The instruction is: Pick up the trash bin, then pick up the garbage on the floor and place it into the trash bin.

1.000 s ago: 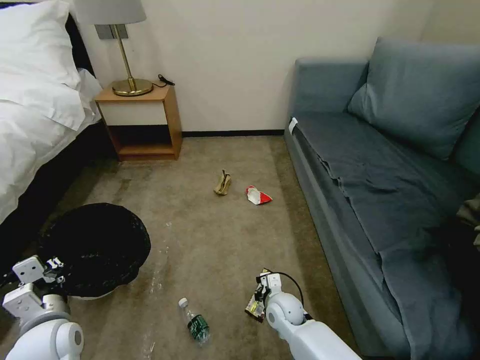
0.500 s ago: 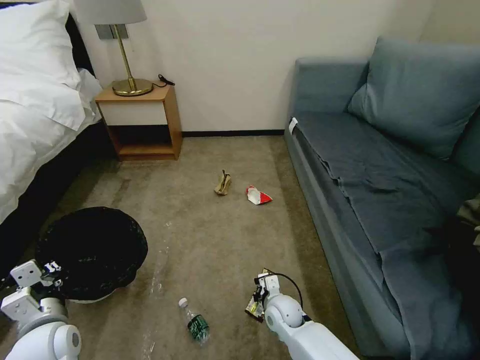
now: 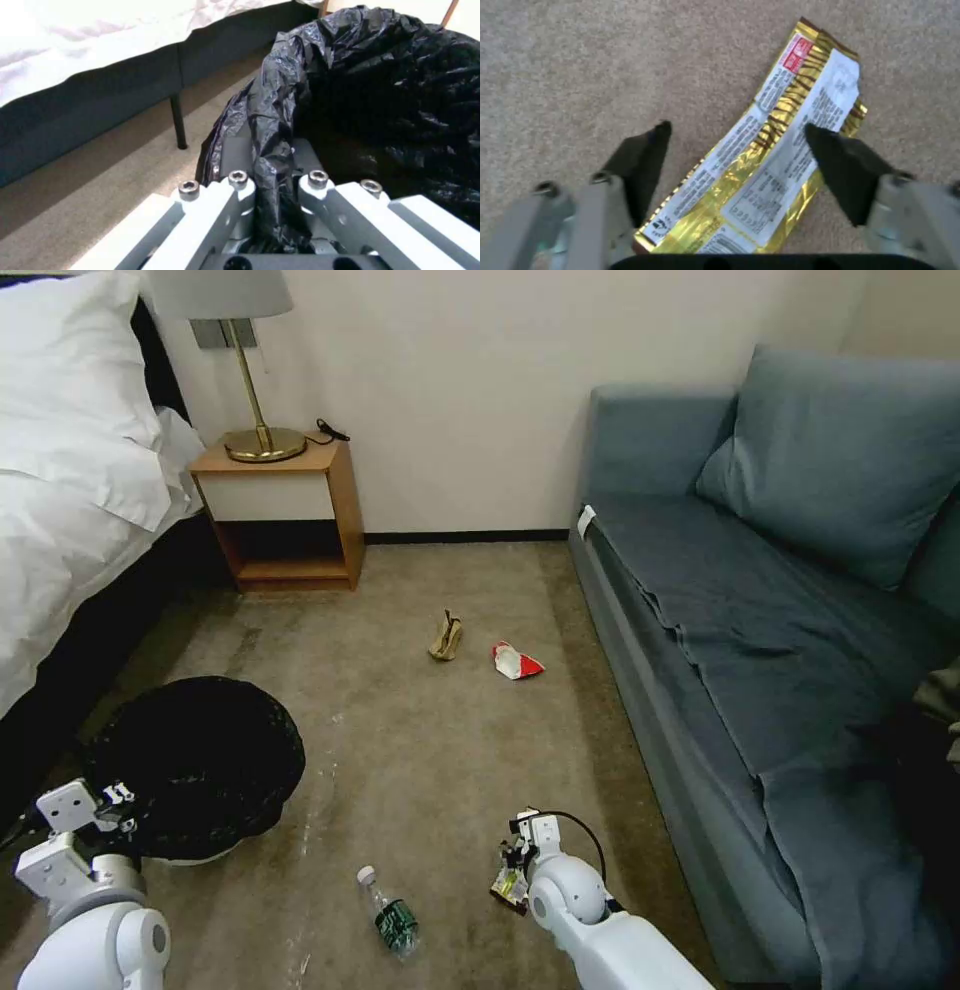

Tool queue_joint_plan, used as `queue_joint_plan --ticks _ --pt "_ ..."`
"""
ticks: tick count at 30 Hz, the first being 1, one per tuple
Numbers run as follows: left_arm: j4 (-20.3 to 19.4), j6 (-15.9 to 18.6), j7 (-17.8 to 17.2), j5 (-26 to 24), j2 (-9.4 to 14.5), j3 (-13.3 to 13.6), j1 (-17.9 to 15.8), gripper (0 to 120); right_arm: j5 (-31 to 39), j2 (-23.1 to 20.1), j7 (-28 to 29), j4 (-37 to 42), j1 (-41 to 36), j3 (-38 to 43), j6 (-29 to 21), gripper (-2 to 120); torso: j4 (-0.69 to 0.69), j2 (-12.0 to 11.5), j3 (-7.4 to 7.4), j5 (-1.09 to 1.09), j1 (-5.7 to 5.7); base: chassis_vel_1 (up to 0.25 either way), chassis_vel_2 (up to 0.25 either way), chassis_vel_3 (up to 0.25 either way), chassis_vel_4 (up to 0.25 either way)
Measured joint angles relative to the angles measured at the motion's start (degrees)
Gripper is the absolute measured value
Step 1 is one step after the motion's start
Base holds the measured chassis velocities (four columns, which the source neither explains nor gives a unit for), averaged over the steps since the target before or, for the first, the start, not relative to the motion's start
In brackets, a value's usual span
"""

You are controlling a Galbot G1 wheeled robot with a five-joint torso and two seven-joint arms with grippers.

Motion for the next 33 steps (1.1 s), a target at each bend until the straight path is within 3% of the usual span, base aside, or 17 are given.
queue_joint_plan --ticks 6,9,28,31,33 --pt "-0.6 0.4 -0.3 0.6 -0.2 0.5 -0.1 5 -1.3 0.5 -1.7 -1.8 0.3 0.8 1.0 97 0.00 0.0 0.00 0.00 0.00 0.000 0.000 0.000 0.000" --pt "-1.1 0.6 -0.4 0.7 -0.3 0.3 0.0 5 -1.3 0.3 -2.4 -2.6 0.7 1.2 1.3 99 0.00 0.0 0.00 0.00 0.00 0.000 0.000 0.000 0.000" --pt "-3.3 1.7 -1.5 2.4 -1.0 1.1 0.1 5 -3.2 1.3 -8.0 -10.4 1.6 2.7 5.1 100 0.00 0.0 0.00 0.00 0.00 0.000 0.000 0.000 0.000" --pt "-3.3 1.7 -1.5 2.6 -1.2 1.3 0.0 5 -3.7 1.6 -8.3 -11.0 1.8 2.4 5.5 96 -0.01 0.0 0.00 -0.02 0.00 0.000 0.000 0.000 0.000" --pt "-3.4 1.7 -1.5 2.7 -1.4 1.3 0.3 5 -4.2 2.0 -8.3 -11.5 1.9 2.3 6.0 86 -0.04 0.0 -0.02 -0.08 -0.01 0.000 0.000 0.000 0.000"
